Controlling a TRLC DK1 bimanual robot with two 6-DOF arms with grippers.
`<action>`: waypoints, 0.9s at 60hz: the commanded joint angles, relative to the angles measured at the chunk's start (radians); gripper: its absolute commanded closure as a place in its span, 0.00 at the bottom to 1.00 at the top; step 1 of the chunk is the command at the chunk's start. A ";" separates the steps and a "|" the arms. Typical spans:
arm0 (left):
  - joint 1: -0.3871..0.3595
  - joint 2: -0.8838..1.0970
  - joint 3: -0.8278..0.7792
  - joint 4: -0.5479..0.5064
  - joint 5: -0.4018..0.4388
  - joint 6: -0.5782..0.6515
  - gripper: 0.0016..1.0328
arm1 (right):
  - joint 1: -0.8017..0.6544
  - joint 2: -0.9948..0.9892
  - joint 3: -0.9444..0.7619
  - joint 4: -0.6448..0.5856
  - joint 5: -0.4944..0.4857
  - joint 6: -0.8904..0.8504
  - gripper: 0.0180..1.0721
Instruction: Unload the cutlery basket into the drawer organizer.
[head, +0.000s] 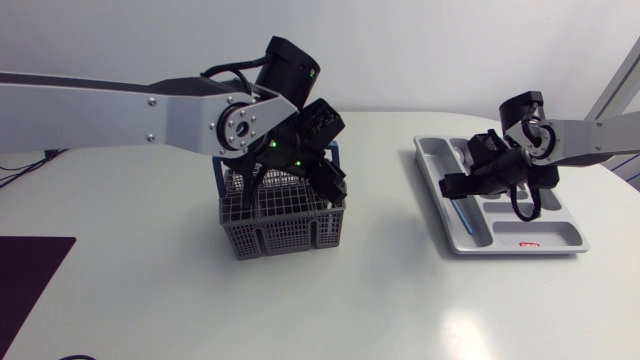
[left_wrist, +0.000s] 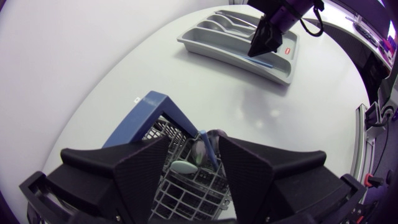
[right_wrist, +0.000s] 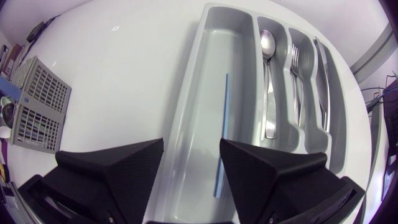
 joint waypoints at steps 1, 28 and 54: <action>-0.011 0.023 0.033 0.020 -0.012 -0.015 0.63 | 0.016 -0.031 -0.042 0.018 0.006 0.004 0.32; -0.041 -0.031 -0.011 0.060 -0.043 -0.016 0.94 | 0.026 -0.082 -0.103 0.045 0.008 -0.016 0.32; -0.077 -0.157 0.020 0.014 -0.079 -0.016 0.94 | 0.089 -0.201 -0.181 0.068 0.005 -0.031 0.32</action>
